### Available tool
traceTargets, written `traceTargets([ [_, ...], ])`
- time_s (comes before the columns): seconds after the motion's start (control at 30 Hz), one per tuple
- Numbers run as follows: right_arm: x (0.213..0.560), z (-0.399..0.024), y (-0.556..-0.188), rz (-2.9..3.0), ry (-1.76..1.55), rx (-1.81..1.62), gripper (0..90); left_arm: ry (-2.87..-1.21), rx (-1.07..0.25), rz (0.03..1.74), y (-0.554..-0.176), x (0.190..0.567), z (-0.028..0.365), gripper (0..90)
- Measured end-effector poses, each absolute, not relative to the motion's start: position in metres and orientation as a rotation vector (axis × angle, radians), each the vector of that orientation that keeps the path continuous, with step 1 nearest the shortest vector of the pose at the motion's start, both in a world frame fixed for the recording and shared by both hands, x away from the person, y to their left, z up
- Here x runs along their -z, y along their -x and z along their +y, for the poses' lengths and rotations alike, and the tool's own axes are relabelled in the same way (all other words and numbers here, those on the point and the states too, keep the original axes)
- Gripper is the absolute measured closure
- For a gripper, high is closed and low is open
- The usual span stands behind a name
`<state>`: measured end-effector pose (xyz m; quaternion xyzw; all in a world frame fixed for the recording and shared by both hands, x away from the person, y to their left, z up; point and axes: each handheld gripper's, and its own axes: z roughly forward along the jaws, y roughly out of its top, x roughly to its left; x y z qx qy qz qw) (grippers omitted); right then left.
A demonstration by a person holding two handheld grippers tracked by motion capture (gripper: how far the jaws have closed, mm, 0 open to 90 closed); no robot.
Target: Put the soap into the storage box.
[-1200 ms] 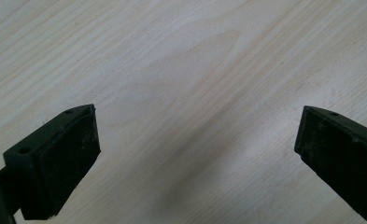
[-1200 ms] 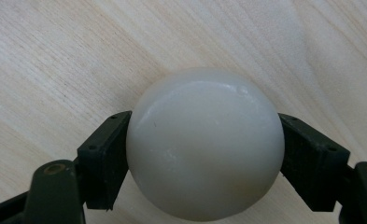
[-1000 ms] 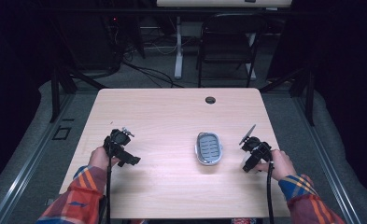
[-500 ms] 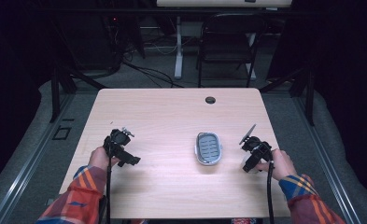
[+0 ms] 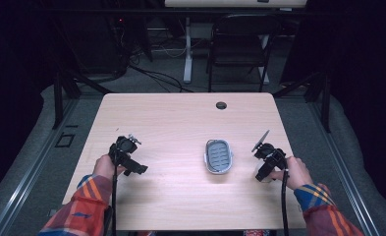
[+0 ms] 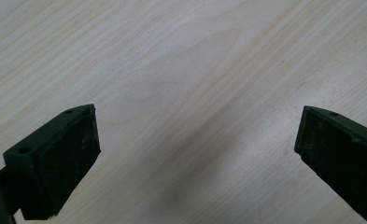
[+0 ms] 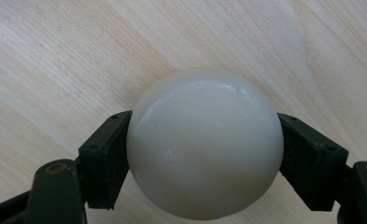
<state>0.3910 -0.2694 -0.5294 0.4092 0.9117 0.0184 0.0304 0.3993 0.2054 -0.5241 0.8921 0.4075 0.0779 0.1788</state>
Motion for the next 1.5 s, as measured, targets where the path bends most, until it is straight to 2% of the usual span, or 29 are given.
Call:
traceTargets([
  [0.8,0.524,-0.268,-0.387,2.783,-1.255,-0.116,24.1,-2.528,-0.216,1.152,-0.399,0.524,0.204,0.0],
  [1.5,0.508,-0.251,-0.402,2.786,-1.198,-0.085,24.1,-2.533,-0.212,1.140,-0.398,0.525,0.204,0.0],
])
